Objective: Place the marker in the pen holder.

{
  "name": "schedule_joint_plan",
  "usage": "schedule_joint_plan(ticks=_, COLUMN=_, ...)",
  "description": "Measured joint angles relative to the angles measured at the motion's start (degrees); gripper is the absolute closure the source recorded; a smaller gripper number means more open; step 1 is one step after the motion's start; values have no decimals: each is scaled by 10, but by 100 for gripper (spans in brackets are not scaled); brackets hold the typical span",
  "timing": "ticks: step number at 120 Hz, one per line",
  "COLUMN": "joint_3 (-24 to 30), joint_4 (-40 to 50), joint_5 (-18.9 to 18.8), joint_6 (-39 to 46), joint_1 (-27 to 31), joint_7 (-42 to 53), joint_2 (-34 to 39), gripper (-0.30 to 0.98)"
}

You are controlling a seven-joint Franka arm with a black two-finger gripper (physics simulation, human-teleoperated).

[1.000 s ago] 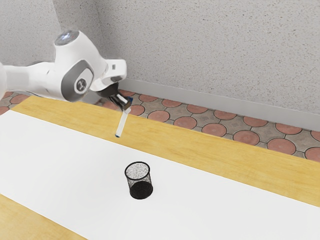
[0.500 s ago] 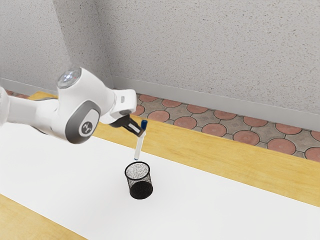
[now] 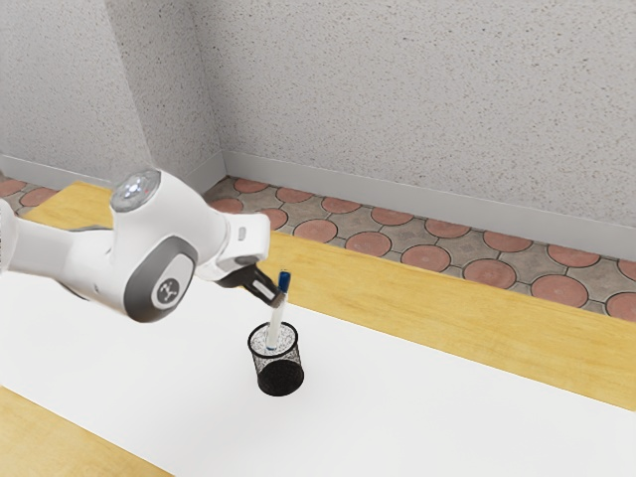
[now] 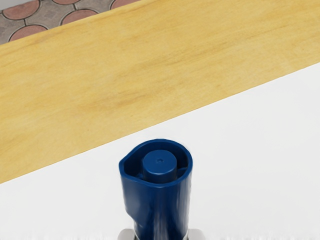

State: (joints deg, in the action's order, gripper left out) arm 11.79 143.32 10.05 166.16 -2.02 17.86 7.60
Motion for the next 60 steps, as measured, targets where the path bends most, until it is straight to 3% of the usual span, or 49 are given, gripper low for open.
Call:
schedule_joint_plan(ticks=20, joint_3=0, joint_4=-8, joint_5=1, joint_6=-4, joint_1=0, joint_7=2, joint_2=-14, gripper=30)
schedule_joint_plan(ticks=32, joint_3=-24, joint_4=-78, joint_5=1, joint_6=-78, joint_1=-8, joint_7=3, joint_2=-28, gripper=19)
schedule_joint_plan(ticks=46, joint_3=-72, joint_4=-310, joint_5=-18, joint_6=-284, joint_1=-5, joint_7=-9, joint_2=-97, gripper=11)
schedule_joint_plan(ticks=60, joint_3=-127, joint_4=-549, joint_5=-70, joint_6=-497, joint_1=-4, joint_7=-31, joint_2=-148, gripper=6)
